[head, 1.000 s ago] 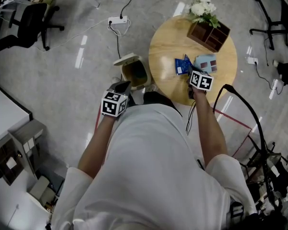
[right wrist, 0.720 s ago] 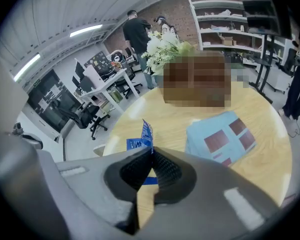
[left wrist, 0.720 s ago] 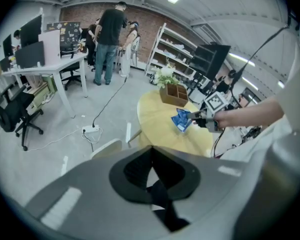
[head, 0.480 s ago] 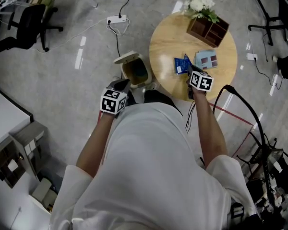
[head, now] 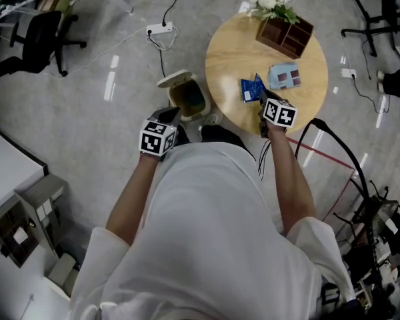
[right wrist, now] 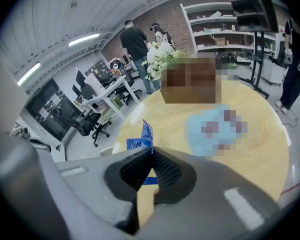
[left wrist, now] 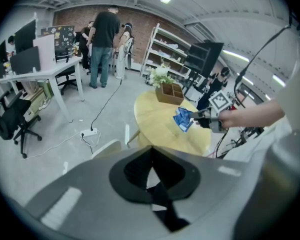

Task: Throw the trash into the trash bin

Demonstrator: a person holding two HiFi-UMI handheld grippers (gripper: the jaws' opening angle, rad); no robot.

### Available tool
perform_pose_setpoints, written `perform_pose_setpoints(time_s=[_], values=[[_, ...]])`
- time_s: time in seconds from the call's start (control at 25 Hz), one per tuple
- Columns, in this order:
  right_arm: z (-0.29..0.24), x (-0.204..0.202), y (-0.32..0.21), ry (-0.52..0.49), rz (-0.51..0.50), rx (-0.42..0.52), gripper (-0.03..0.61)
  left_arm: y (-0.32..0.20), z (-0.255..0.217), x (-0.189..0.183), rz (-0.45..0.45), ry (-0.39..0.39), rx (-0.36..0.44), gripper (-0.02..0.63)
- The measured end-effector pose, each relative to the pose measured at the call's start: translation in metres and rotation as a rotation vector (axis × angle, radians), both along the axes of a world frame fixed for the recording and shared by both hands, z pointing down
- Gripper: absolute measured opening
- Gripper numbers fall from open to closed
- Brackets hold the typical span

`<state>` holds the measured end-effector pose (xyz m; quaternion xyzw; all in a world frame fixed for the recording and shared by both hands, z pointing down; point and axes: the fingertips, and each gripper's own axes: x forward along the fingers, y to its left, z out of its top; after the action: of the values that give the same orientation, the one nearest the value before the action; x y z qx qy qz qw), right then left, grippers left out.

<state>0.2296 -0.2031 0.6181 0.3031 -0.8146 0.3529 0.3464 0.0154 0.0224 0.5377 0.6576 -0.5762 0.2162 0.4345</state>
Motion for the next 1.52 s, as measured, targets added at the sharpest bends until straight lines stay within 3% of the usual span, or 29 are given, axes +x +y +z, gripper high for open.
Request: perform_pose_setpoints(time_s=[0.72,1.32,1.52], values=[[-0.013,-0.016,0.039,-0.036,0.007,0.004,0.002,0.017,-0.007,-0.012,0.020,-0.006,0.021,0.003],[-0.010,-0.089,0.115,-0.042,0.002,-0.049,0.002,0.073,-0.001,-0.074,0.006,0.030,0.004,0.003],[-0.006,-0.117,0.141,-0.039,-0.054,-0.046,0.002,0.088,0.007,-0.088,0.000,0.048,-0.001,0.003]])
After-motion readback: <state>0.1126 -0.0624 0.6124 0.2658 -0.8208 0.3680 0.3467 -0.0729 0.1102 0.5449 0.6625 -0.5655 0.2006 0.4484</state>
